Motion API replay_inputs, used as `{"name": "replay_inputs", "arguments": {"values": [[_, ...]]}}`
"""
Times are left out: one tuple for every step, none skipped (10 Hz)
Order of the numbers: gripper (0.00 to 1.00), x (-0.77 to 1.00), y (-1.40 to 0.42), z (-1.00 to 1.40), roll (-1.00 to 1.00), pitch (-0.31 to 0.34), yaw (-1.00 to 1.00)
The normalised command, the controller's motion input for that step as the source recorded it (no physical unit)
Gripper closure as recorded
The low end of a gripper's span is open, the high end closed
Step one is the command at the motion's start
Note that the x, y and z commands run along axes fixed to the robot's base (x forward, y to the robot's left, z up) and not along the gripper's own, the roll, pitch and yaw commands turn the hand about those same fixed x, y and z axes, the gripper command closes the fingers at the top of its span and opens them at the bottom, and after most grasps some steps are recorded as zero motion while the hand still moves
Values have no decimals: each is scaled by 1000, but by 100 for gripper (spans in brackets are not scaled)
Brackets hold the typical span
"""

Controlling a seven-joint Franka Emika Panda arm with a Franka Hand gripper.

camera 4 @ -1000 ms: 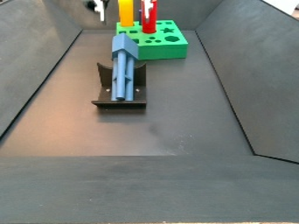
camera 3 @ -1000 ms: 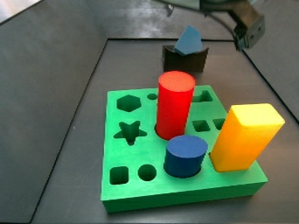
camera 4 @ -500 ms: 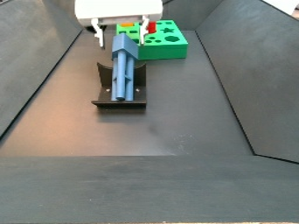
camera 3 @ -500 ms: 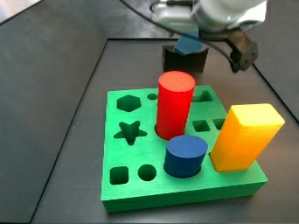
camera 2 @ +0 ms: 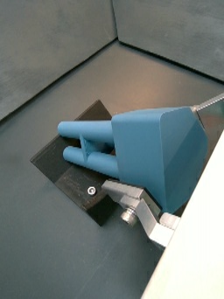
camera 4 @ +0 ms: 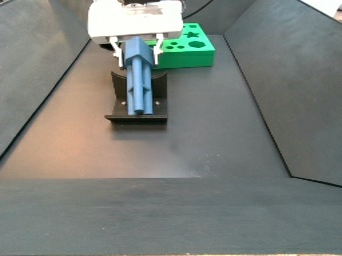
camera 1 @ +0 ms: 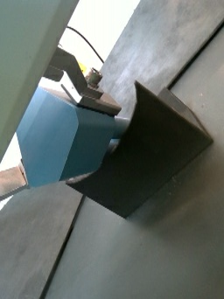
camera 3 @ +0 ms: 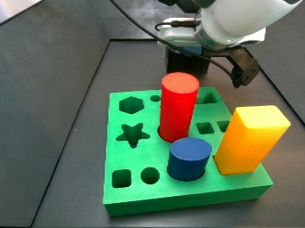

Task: Pick up the 3 prong object. Move up. Place the 3 prong object on the fixture. Regrasp the 3 prong object. Move to above the board. Insert the 3 prong object.
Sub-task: Move to above the board.

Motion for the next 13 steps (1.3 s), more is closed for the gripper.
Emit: {"name": "replay_inputs", "arguments": {"values": [[100,-35,15,1000,-219,51,-36],[100,-41,19,1000,-195,51,-24],[100,-44,18,1000,-163,42,-10],[100,-46,18,1000,-120,28,4],[100,-48,18,1000,-104,25,7],[100,-50,18,1000,-77,22,11],[100,-51,17,1000,-62,21,12],[100,-54,15,1000,-52,23,10],[100,-55,16,1000,-45,21,10],[100,-58,15,1000,-45,27,8],[100,-59,14,1000,-44,31,5],[100,-61,13,1000,-43,32,6],[100,-62,12,1000,-45,32,7]]}}
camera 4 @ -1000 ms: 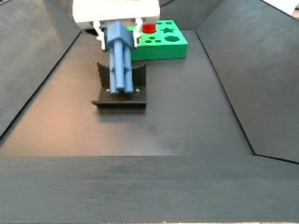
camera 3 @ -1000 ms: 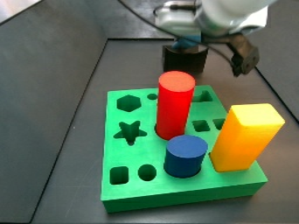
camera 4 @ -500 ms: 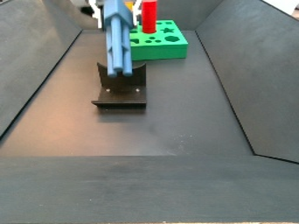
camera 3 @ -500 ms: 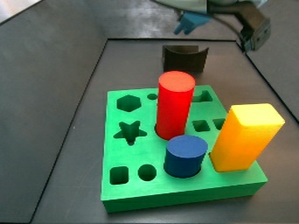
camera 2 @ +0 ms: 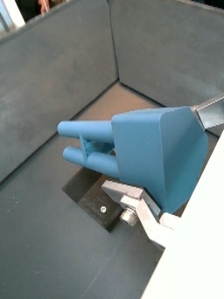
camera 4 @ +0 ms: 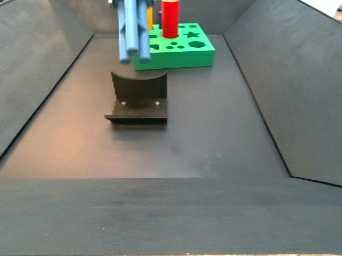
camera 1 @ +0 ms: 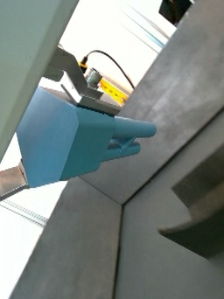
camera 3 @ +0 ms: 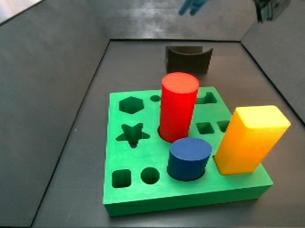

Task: Pick up the 3 prong object. Move up. Place the 3 prong object on the fixture. Regrasp the 3 prong object. Move to above the board. Insert the 3 prong object.
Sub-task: Move to above the board.

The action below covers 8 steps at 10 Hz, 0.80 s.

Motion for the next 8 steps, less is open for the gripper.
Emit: {"name": "replay_inputs", "arguments": {"values": [[100,-64,12,1000,-56,36,8],[100,-64,14,1000,-58,39,7],[100,-66,10,1000,-53,42,10],[100,-63,7,940,-52,46,9],[100,-40,4,686,-50,53,14],[100,-32,-1,583,-50,57,16],[100,-18,-3,381,-52,74,20],[100,-7,-4,231,-53,87,23]]}}
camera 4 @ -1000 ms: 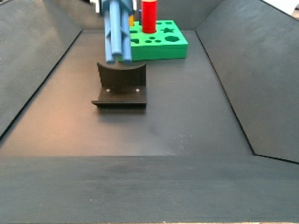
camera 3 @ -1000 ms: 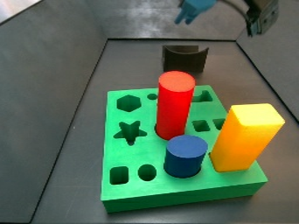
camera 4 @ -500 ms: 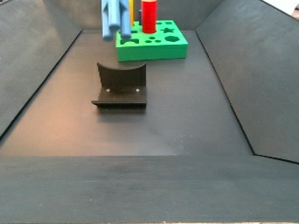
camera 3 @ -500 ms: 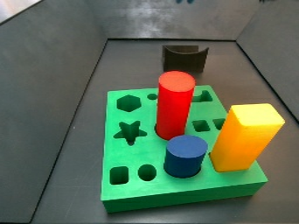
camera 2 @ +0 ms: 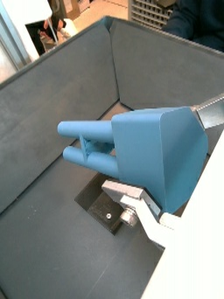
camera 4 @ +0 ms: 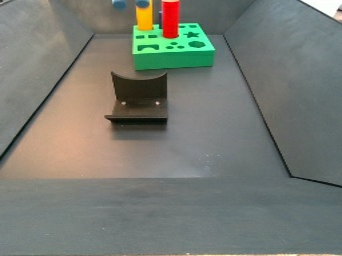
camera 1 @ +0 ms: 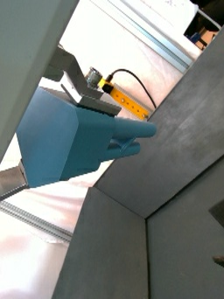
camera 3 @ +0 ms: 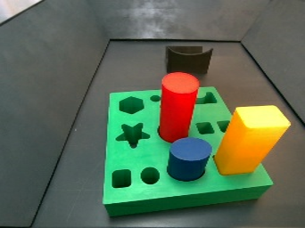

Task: Pick up the 3 prong object. Move up. Place the 3 prong object on the fixture. Regrasp the 3 prong object. Move to above the board. Insert the 3 prong object.
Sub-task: Move to above the board.

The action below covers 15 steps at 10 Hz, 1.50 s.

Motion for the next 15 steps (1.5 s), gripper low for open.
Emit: {"name": "replay_inputs", "arguments": {"values": [[100,-610,-1000,184,-1000,-30,-78],[100,-609,-1000,180,-1000,-37,-76],[100,-657,-1000,201,-1000,-57,-70],[100,-677,-1000,187,-1000,-63,-69],[100,-717,-1000,198,-1000,-82,-76],[100,-784,-1000,214,-1000,-100,-80],[100,-854,-1000,225,-1000,-112,-83],[100,-793,-862,204,-1000,-123,-85],[100,-460,-348,103,-1000,-152,-84],[100,-317,-163,60,-1000,-161,-82],[100,-241,-60,38,-1000,-180,-80],[100,-191,2,24,-821,-194,-58],[100,-167,24,18,-614,-179,-37],[100,-148,34,15,-493,-165,-31],[100,-112,31,11,-308,-127,-19]]}}
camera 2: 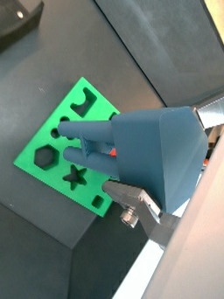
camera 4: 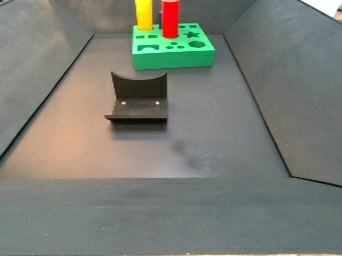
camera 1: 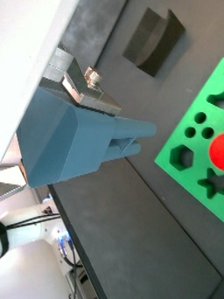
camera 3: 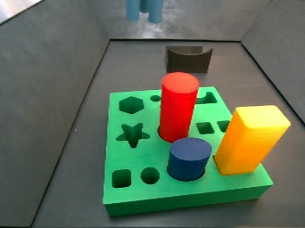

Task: Pick up the 3 prong object. Move up. Place the 3 prong object on the fixture. Regrasp the 3 prong object. Move to above the board. Insert the 3 prong object.
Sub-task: Insert the 3 prong object.

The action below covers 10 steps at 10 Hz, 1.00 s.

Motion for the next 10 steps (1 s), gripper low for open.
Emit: {"name": "replay_inputs", "arguments": {"values": [[100,20,17,0,0,0,0],[100,140,89,0,-41,20,-154],[100,169,169,0,-110,4,-346],[100,163,200,0,-143,0,-454],[100,140,209,0,-161,0,-534],[100,86,189,-54,-159,-6,-614],[100,97,177,-91,-173,0,-640],[100,0,94,-163,-127,0,-714],[100,0,77,-197,-109,0,-774],[100,14,0,-163,-83,0,-860]]}}
